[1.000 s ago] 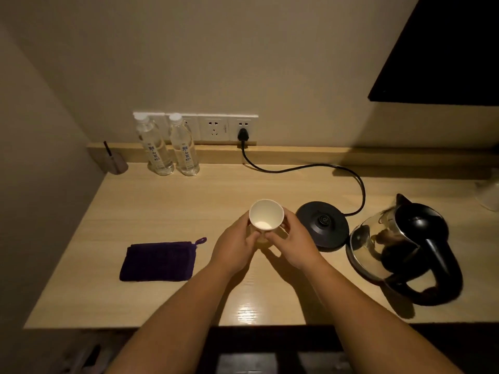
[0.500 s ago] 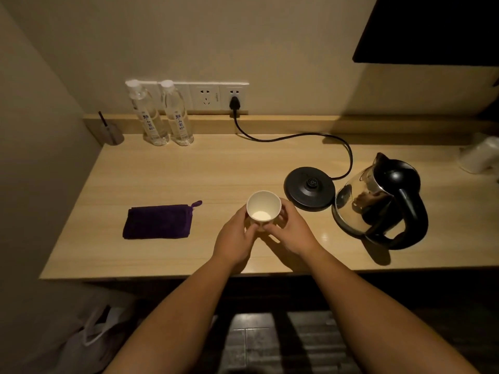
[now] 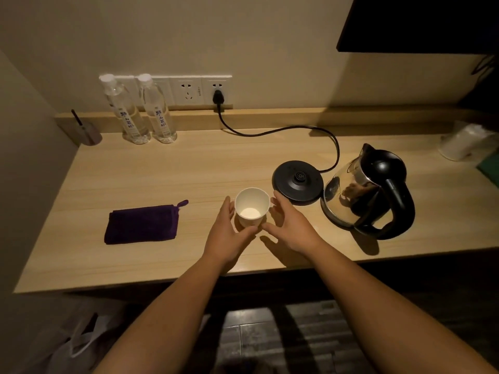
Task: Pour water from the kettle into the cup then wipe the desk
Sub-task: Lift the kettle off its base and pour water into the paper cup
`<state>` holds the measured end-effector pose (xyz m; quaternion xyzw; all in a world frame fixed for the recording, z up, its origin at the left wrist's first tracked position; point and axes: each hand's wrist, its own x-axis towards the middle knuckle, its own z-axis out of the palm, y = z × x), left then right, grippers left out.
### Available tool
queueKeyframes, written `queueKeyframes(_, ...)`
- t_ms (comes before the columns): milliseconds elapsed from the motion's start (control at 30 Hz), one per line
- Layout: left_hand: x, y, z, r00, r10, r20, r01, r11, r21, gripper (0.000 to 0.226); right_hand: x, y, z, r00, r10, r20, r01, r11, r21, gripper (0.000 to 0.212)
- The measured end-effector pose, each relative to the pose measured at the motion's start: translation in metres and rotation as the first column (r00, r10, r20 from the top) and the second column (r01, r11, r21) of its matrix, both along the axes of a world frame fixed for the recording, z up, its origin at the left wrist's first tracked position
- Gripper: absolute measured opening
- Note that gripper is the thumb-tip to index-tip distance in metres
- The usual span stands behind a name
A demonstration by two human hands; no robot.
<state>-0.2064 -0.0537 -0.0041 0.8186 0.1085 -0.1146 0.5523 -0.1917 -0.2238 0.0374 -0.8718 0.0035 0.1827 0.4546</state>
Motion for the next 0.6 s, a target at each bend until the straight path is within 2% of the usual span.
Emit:
queueKeyframes(67,0.002,-0.002,0.001,1.000,-0.002,0.001,0.002,1.000,-0.023,0.107,-0.008,-0.016,0.018,0.993,-0.003,0.115,0.015,0.994,-0.110,0.081)
queueKeyframes(167,0.004,-0.008,0.007,1.000,0.003,-0.002,-0.004,0.990,-0.144,0.100,-0.029,-0.049,0.049,0.937,-0.012,0.349,0.106,0.962,-0.253,0.067)
queueKeyframes(233,0.005,-0.011,0.006,1.000,0.007,0.014,-0.005,0.981,-0.194,0.094,-0.041,-0.075,0.065,0.841,-0.039,0.540,0.229,0.929,-0.291,0.059)
queueKeyframes(300,0.006,-0.013,0.000,1.000,0.016,0.019,-0.011,0.971,-0.238,0.082,-0.049,-0.103,0.073,0.747,-0.066,0.662,0.371,0.867,-0.333,0.055)
queueKeyframes(333,0.005,-0.015,-0.001,1.000,0.022,0.015,-0.018,0.972,-0.236,0.077,-0.050,-0.114,0.074,0.735,-0.087,0.673,0.425,0.832,-0.356,0.055)
queueKeyframes(433,0.004,-0.018,-0.001,1.000,0.011,0.017,-0.008,0.985,-0.174,0.074,-0.049,-0.139,0.068,0.784,-0.225,0.579,0.509,0.766,-0.392,0.062)
queueKeyframes(600,0.006,-0.016,-0.008,0.999,0.024,0.020,-0.021,0.990,-0.141,0.073,-0.047,-0.154,0.056,0.768,-0.451,0.454,0.593,0.768,-0.240,0.073)
